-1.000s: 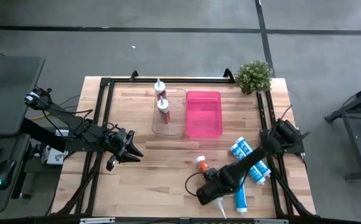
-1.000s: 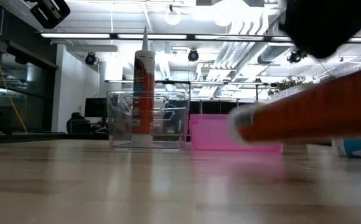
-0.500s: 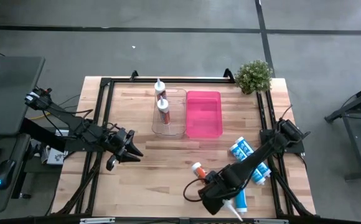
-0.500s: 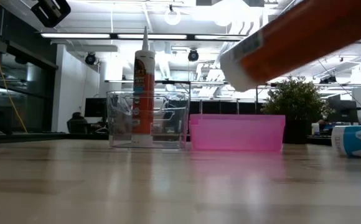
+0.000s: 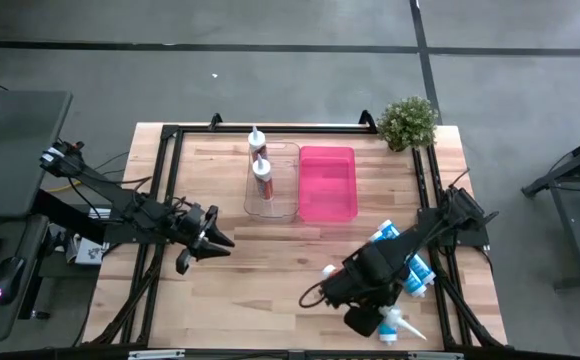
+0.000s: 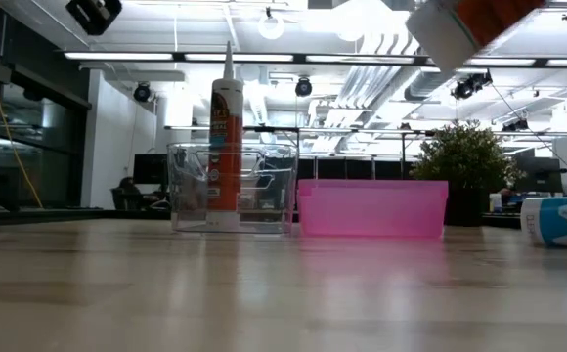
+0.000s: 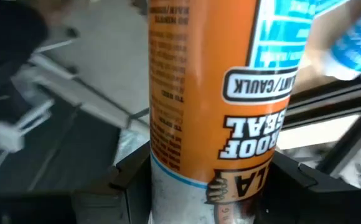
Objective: Pick & place silicon tubes, Sealant and Lysol wipes
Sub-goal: Put the orange sealant into the transparent bin
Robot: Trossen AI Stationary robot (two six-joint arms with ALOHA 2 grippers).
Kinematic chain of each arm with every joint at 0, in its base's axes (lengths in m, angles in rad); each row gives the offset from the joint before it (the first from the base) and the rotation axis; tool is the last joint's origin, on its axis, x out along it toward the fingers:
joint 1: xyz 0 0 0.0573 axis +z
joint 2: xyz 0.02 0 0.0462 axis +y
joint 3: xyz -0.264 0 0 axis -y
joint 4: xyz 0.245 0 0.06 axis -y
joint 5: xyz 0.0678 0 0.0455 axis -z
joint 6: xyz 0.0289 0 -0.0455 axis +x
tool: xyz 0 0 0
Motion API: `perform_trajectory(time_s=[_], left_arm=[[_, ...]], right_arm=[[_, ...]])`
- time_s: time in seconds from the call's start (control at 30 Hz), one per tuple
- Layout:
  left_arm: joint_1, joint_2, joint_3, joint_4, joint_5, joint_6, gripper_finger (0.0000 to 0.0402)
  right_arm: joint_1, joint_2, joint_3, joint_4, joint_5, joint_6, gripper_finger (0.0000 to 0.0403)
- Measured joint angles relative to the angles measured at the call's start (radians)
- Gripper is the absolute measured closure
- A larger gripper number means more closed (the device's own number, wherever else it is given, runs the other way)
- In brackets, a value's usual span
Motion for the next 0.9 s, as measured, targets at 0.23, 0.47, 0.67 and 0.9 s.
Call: perform_trajectory(time_s=[0.23,0.47,0.67,0.9], left_arm=[[0.001,0.168,0.000,0.204,-0.059,0.130,0.0291],[0.002,0.374,0.015,0.358,-0.176,0.208,0.0287],[0.060,0.553,0.168,0.315,-0.097,0.279,0.0235],[0.129,0.721,0.472,0.017,0.004,0.345,0.0162]], right_arm=[[-0.047,-0.003,0.030,0.000,-0.063,-0.044,0.0195],[-0.069,-0.003,0.029,-0.002,-0.072,-0.070,0.0195],[-0.072,-0.003,0.028,-0.001,-0.065,-0.079,0.0195],[-0.072,-0.003,0.027,-0.002,-0.044,-0.066,0.0195]])
